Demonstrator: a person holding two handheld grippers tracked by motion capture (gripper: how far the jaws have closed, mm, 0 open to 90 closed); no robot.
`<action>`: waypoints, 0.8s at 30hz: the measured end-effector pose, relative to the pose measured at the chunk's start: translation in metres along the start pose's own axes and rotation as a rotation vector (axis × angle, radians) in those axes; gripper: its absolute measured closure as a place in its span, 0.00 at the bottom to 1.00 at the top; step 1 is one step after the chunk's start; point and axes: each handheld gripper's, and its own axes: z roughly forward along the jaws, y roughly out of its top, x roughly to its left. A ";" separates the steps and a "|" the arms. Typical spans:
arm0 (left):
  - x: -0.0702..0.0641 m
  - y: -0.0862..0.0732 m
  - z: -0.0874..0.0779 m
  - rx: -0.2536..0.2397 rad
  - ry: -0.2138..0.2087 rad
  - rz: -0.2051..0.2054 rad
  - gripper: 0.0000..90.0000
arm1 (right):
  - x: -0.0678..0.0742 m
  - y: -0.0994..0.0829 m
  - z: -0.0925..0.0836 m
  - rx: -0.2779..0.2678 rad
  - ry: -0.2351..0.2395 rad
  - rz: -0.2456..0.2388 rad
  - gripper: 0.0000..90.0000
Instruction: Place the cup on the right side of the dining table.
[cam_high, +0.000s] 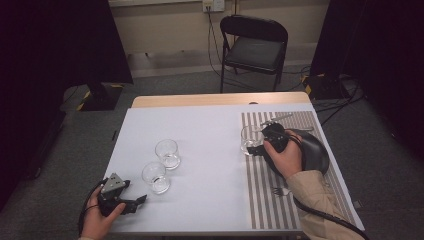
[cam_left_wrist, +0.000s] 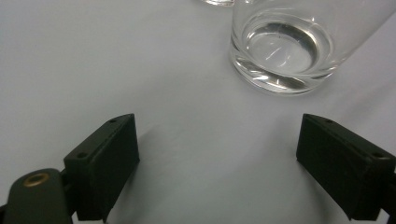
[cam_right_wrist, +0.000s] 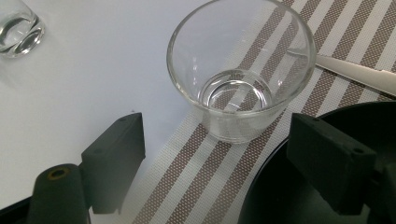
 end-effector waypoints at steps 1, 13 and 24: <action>0.000 0.000 0.000 0.000 0.000 0.000 0.14 | 0.000 0.000 0.000 -0.001 0.001 0.001 0.20; 0.000 0.000 0.000 0.000 0.001 0.000 0.14 | 0.003 -0.006 0.001 0.004 0.022 -0.004 0.20; 0.000 0.000 0.000 0.000 0.000 0.000 0.14 | 0.008 -0.010 0.003 0.003 0.042 -0.016 0.20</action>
